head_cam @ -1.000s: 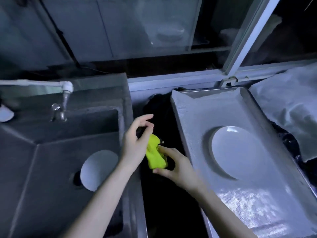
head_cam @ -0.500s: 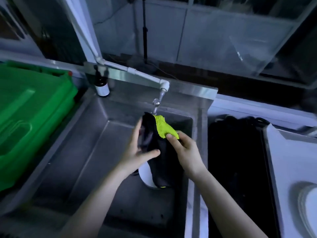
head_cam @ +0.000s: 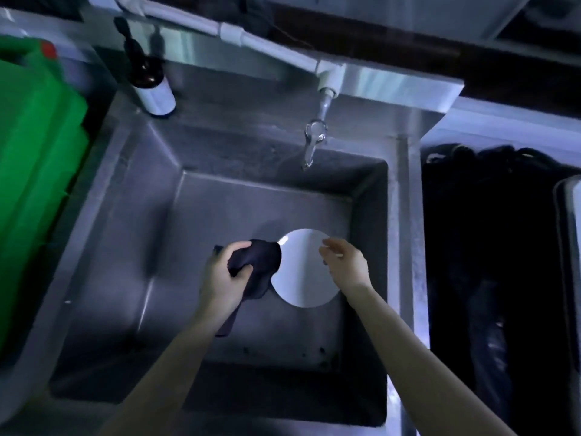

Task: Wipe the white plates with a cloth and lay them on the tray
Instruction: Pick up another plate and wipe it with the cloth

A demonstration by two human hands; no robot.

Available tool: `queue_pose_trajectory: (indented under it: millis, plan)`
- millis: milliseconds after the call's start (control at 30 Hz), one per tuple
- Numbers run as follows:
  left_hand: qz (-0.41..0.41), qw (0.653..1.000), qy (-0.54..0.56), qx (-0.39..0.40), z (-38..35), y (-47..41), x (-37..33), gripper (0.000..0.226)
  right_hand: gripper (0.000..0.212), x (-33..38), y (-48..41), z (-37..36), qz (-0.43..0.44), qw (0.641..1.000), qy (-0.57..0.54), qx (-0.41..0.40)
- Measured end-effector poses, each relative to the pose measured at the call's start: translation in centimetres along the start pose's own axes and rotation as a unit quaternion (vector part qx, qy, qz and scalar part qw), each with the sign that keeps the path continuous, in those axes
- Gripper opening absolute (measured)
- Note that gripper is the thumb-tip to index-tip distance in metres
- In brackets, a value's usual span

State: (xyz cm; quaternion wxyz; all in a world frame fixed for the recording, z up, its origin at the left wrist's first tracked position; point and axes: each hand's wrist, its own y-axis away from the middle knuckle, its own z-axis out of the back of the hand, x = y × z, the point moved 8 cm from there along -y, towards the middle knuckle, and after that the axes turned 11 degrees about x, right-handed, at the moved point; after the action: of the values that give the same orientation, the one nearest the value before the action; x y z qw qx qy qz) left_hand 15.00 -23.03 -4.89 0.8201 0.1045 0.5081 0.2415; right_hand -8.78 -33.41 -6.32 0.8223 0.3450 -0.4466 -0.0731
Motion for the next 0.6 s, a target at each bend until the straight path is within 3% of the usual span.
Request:
queue_pose_trajectory:
  millis: [100, 200, 433, 600]
  plan:
    - [-0.008, 0.997, -0.067, -0.026, -1.6, -2.2, 1.8, 0.04, 0.032, -3.8, -2.2, -0.1, -0.053, 0.997, 0.052, -0.008]
    - [0.037, 0.995, -0.086, -0.035, -3.9, -4.5, 3.8, 0.036, 0.042, -6.3, -4.8, -0.6, -0.075, 0.987, 0.143, 0.007]
    - [0.07, 0.988, -0.14, 0.005, -9.4, -8.7, 6.3, 0.033, 0.069, -10.4, -9.4, -1.8, -0.113, 0.96, 0.256, 0.03]
    - [0.104, 0.961, -0.243, 0.086, -12.4, -10.5, 8.0, 0.042, 0.068, -11.9, -10.7, -1.9, -0.16, 0.952, 0.259, 0.023]
